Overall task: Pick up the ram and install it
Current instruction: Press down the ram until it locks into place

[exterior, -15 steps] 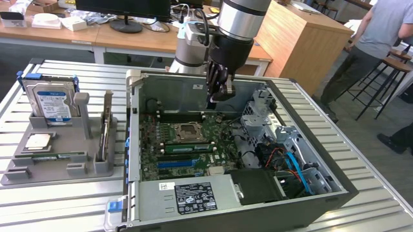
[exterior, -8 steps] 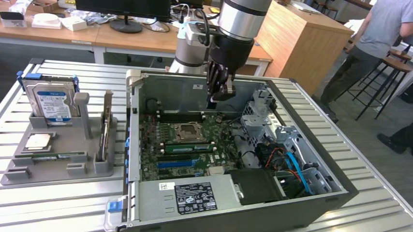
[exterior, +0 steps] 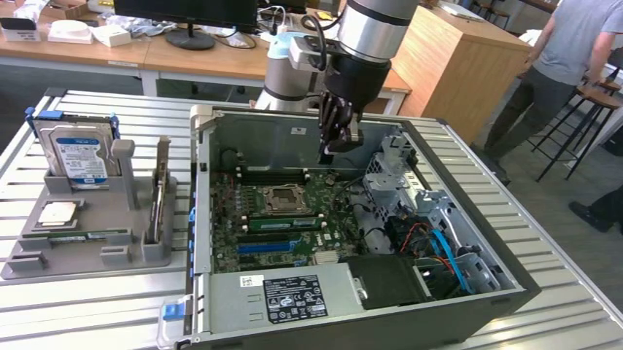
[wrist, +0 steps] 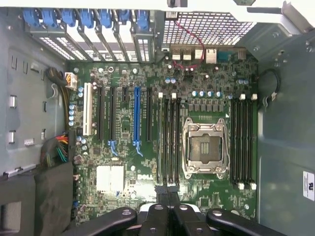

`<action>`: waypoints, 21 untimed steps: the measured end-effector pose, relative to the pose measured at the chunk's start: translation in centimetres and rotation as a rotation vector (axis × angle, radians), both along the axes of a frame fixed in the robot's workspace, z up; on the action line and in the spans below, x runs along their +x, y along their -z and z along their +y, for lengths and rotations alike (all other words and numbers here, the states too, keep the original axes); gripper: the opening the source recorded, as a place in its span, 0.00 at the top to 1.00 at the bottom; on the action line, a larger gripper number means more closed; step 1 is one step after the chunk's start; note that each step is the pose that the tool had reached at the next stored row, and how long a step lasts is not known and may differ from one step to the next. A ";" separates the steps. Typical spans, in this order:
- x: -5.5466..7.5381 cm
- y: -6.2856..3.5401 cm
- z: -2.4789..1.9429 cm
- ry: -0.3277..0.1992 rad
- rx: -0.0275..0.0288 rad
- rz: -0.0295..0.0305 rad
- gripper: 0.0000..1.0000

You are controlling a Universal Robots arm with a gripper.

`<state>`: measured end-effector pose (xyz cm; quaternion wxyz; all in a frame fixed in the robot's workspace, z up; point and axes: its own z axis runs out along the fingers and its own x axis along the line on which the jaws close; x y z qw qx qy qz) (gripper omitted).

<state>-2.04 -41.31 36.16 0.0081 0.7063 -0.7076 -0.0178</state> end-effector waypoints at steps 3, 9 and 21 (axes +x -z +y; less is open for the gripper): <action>0.3 0.00 0.00 0.000 0.0001 -0.0001 0.90; 0.4 0.00 0.00 0.000 0.0000 0.0000 0.90; 0.5 0.69 0.00 0.000 0.0001 -0.0001 0.90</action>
